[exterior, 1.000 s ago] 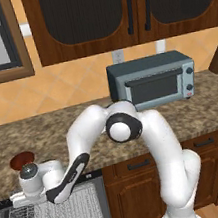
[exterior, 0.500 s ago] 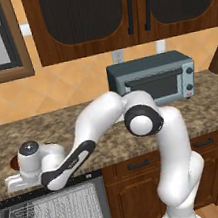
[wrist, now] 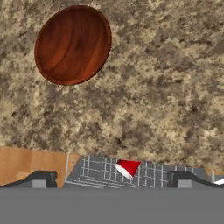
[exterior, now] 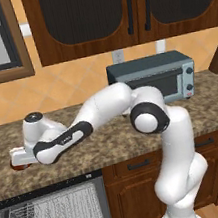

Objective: Pick up the cup and bowl from the counter, place them in the dishwasher, and close the dishwasher door.

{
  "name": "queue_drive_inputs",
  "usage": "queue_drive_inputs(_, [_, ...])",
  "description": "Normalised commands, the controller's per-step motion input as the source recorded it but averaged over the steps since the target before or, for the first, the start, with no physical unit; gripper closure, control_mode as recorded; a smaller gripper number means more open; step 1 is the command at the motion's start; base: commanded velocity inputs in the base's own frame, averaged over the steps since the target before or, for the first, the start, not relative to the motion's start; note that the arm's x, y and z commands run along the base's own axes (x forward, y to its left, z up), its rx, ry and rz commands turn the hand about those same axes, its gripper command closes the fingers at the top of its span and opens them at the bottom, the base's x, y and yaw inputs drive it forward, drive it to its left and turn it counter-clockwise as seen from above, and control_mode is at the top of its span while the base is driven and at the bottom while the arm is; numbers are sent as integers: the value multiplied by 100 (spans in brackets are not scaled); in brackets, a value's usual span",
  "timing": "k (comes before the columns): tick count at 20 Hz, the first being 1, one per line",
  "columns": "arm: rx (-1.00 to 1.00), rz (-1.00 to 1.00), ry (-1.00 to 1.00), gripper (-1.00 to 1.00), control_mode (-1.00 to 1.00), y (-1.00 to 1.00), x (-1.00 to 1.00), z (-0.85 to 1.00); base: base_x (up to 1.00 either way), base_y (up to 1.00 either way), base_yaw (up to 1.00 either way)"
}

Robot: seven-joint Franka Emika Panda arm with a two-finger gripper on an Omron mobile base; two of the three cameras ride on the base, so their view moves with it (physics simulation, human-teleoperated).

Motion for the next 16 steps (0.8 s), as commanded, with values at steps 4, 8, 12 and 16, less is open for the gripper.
queue_drive_inputs(4, [10,-7,0,-100,-100,-10,50,0,0,0,0])
queue_drive_inputs(8, [0,0,0,-100,-100,4,44,0,0,0,0])
queue_drive_inputs(12, [-2,1,-3,-100,-100,38,66,0,0,0,0])
queue_drive_inputs(16, [-6,3,-3,-100,-100,41,53,0,0,0,0])
